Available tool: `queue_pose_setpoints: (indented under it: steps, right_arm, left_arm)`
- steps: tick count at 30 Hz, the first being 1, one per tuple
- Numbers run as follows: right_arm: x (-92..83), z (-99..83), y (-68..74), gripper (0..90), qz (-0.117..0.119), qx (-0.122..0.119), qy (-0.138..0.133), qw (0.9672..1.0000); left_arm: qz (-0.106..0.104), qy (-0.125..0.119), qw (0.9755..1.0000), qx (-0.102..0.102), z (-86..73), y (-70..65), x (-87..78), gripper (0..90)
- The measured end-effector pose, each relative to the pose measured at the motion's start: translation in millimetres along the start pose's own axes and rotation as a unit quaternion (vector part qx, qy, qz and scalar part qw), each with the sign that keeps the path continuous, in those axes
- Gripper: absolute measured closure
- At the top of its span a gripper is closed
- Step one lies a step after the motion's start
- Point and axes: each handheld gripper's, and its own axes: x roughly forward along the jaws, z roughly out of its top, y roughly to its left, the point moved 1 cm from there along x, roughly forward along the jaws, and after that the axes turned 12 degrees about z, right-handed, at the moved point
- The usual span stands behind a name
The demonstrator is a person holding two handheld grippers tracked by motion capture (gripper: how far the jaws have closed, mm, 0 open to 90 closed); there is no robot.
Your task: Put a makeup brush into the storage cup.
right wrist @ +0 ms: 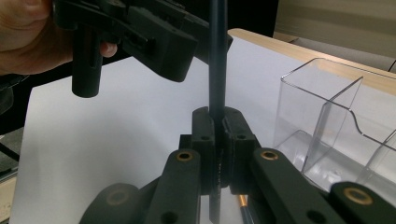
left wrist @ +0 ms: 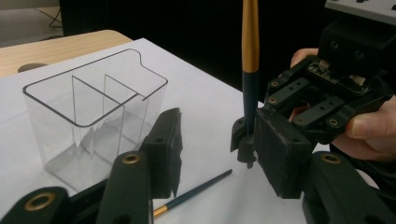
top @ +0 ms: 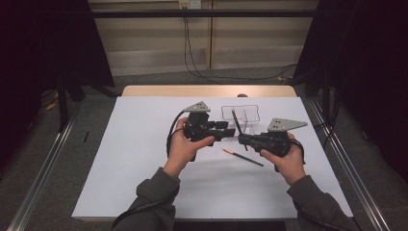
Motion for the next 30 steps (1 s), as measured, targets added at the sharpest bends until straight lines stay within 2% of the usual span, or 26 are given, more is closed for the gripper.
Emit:
queue_pose_setpoints:
  steps: [4,7,10,17,21,25,30]
  right_arm:
    - [2.3,1.2,1.3,84.9,0.001,-0.001,0.002,1.0]
    - [3.4,1.9,1.3,84.9,0.001,0.0,0.0,1.0]
    - [4.5,2.5,1.5,84.9,0.002,0.002,0.001,1.0]
    - [5.9,3.2,2.0,84.9,-0.001,0.005,-0.004,1.0]
    - [7.1,4.0,2.9,84.9,0.001,0.006,-0.004,1.0]
    - [8.5,4.8,3.2,84.9,0.002,0.008,-0.003,1.0]
    - [10.3,5.7,4.2,84.7,-0.001,0.014,-0.006,0.9999]
  left_arm:
    - [-0.007,-0.007,0.9999,-0.006,1.1,-1.6,0.8,56.0]
    - [-0.003,-0.007,1.0,-0.001,2.0,-2.4,1.4,56.8]
    - [-0.006,-0.012,0.9999,-0.009,1.9,-2.8,2.1,60.3]
    - [-0.02,-0.011,0.9996,-0.019,1.5,-6.5,4.3,71.0]
    - [-0.023,-0.005,0.9995,-0.022,1.6,-7.5,6.1,73.1]
    - [-0.026,-0.003,0.9994,-0.024,2.8,-9.1,6.4,79.9]
    - [-0.033,-0.006,0.9987,-0.038,3.9,-10.1,6.4,83.0]
